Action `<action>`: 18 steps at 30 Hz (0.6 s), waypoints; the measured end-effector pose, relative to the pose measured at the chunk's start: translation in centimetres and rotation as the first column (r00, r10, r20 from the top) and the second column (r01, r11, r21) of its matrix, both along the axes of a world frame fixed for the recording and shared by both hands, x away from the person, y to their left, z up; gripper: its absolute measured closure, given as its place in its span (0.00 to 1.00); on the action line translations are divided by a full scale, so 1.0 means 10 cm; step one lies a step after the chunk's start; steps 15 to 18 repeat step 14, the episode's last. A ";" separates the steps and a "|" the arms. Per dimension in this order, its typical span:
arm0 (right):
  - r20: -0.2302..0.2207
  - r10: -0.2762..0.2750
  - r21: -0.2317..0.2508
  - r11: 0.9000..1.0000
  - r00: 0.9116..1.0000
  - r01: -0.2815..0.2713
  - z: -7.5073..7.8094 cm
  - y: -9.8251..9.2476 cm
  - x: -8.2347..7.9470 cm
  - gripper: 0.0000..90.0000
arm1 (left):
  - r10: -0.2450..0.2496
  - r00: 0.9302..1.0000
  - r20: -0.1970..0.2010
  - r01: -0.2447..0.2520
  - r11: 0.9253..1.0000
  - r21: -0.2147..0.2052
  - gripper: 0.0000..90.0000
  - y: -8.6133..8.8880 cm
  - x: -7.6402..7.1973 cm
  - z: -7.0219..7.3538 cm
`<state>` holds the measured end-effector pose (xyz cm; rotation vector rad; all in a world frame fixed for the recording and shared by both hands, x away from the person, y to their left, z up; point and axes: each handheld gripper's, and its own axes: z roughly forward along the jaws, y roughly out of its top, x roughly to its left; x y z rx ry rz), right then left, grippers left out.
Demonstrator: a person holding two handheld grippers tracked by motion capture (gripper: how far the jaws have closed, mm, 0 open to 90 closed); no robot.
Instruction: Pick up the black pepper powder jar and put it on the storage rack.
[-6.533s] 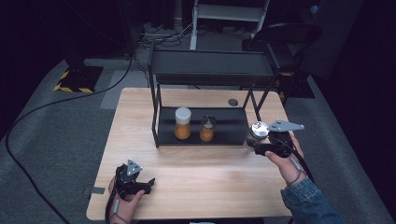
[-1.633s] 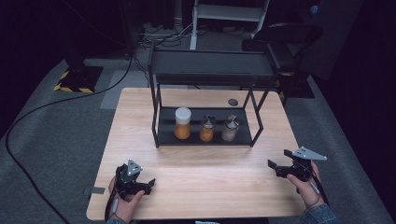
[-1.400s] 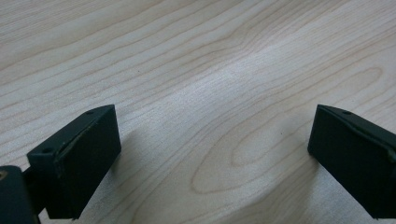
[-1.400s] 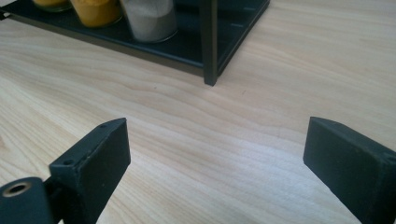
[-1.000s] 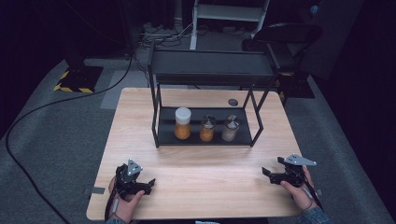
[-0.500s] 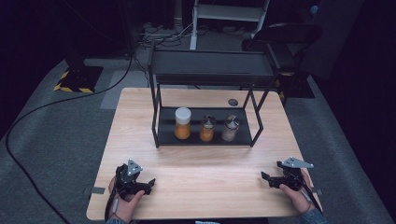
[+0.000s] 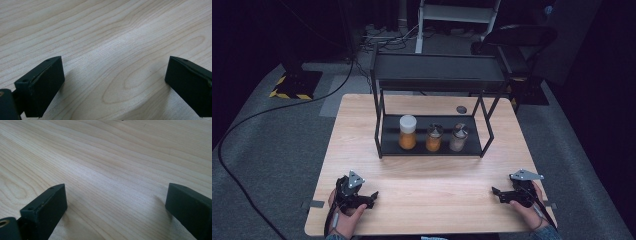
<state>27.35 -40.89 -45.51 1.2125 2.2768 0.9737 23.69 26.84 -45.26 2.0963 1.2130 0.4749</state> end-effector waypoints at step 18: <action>-0.002 0.003 -0.001 1.000 1.000 -0.003 0.00 0.00 0.01 0.04 | 0.000 1.000 0.000 0.000 1.000 0.000 0.03 0.00 0.00 0.00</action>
